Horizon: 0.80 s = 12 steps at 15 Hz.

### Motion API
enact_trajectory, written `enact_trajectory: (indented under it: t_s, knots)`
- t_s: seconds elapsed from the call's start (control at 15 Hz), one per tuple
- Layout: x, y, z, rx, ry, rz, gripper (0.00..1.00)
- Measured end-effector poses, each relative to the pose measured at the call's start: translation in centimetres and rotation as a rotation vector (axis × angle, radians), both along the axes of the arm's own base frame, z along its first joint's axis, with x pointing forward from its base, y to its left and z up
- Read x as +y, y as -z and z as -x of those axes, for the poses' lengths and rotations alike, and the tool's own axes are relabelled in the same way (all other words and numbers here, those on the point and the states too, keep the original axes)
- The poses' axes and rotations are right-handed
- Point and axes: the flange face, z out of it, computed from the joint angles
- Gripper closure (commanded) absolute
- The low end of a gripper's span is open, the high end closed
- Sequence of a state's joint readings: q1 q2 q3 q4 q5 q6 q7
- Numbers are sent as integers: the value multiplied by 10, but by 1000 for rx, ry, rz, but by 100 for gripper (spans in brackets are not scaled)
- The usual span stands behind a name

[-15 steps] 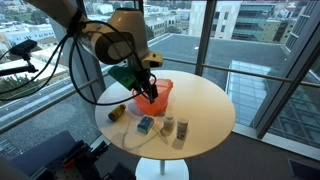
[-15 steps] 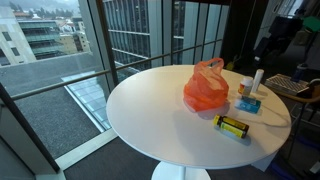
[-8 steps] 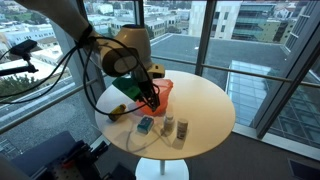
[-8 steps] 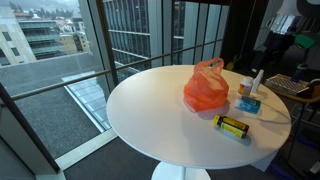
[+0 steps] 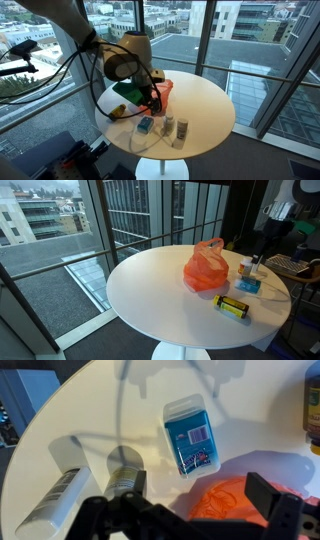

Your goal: Pick up the mentos container and put it in the orange plastic bag

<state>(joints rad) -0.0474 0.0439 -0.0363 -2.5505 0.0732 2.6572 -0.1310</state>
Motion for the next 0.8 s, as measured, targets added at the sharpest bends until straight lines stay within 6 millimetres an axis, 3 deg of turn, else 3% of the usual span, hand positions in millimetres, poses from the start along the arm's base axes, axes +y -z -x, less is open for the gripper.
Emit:
enact_trajectory:
  t_s: [0.27,0.8]
  knots:
    - [6,7,0,6,-35,2,0]
    - [18,45,-11,-1,-129,11,0]
